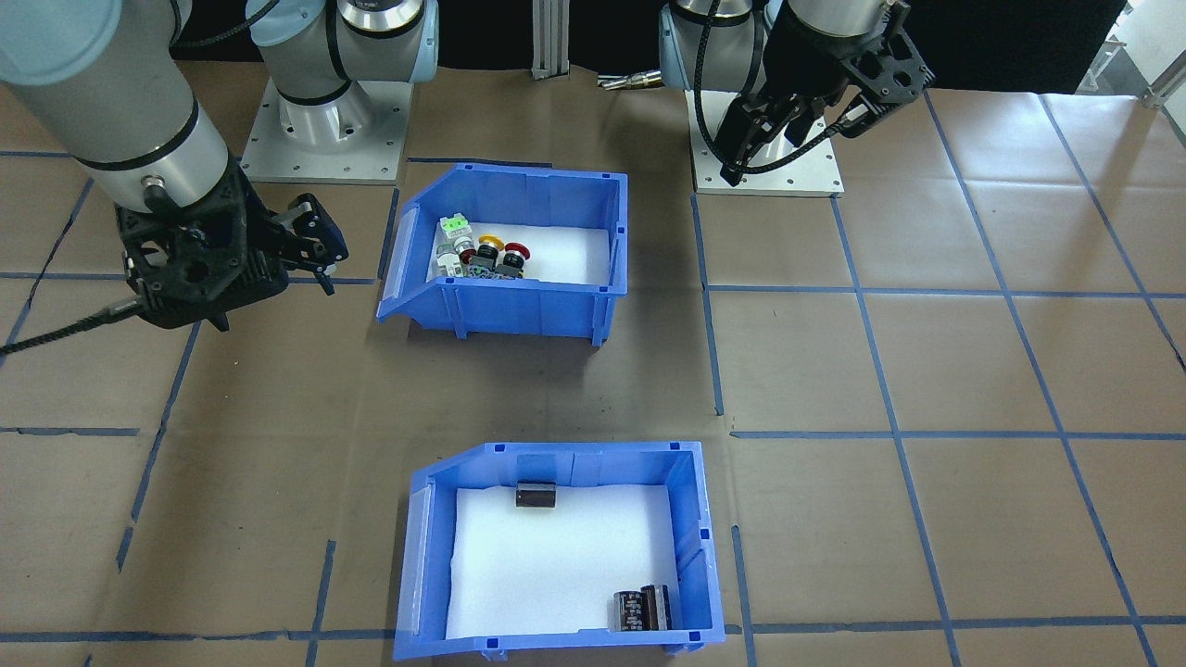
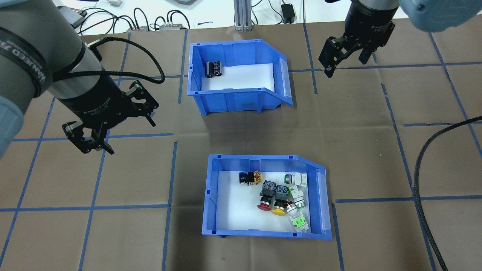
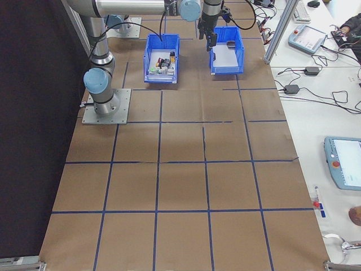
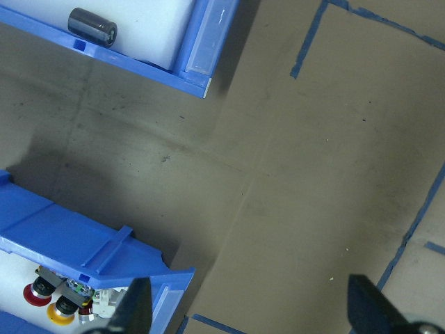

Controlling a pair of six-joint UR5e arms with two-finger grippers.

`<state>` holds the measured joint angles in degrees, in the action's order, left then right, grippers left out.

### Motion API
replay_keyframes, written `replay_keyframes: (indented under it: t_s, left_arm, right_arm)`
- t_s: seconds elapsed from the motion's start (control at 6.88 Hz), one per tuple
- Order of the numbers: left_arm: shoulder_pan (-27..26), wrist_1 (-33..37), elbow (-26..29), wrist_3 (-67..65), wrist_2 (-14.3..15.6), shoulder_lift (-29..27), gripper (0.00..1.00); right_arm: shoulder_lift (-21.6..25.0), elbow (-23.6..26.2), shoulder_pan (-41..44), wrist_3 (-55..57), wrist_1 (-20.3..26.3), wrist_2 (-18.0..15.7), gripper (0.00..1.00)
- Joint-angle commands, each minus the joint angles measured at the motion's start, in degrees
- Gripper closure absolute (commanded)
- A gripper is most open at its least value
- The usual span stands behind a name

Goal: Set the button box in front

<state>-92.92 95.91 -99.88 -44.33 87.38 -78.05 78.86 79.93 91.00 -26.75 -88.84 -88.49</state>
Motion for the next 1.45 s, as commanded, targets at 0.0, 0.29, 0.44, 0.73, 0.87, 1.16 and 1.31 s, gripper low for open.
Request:
replay_keyframes:
  t_s: [0.0,0.29,0.44,0.73,0.87,1.16,1.31]
  left_arm:
    - [-2.0,-0.3,-7.8,-21.8,-5.4,5.2,0.0]
    - [-8.4,-0.9,-13.7,-34.4,-5.5,7.1,0.0]
    - [-13.2,-1.3,-14.6,-42.1,-5.5,6.8,0.0]
    - [-19.8,-9.0,-19.1,-54.4,-5.5,6.2,0.0]
    - [-21.4,-18.1,-23.3,-59.7,-5.6,6.4,0.0]
    - [-24.4,-25.1,-26.5,-65.7,-5.6,6.2,0.0]
    - [-25.4,-25.2,-27.0,-66.8,-6.1,6.1,0.0]
  right_arm:
    - [-6.6,-7.5,3.6,-12.8,-0.1,0.1,0.0]
    - [-12.6,-15.8,8.2,-18.8,-0.4,-0.8,0.0]
    - [-15.5,-19.0,9.9,-21.5,-0.1,-0.9,0.0]
    - [-20.3,-23.7,14.6,-23.7,-0.5,-0.8,0.0]
    - [-23.1,-25.1,17.0,-24.0,-0.5,-0.7,0.0]
    - [-28.5,-25.3,22.3,-27.9,-5.5,-1.0,0.0]
    - [-30.2,-25.1,24.2,-27.7,-8.9,-3.6,0.0]
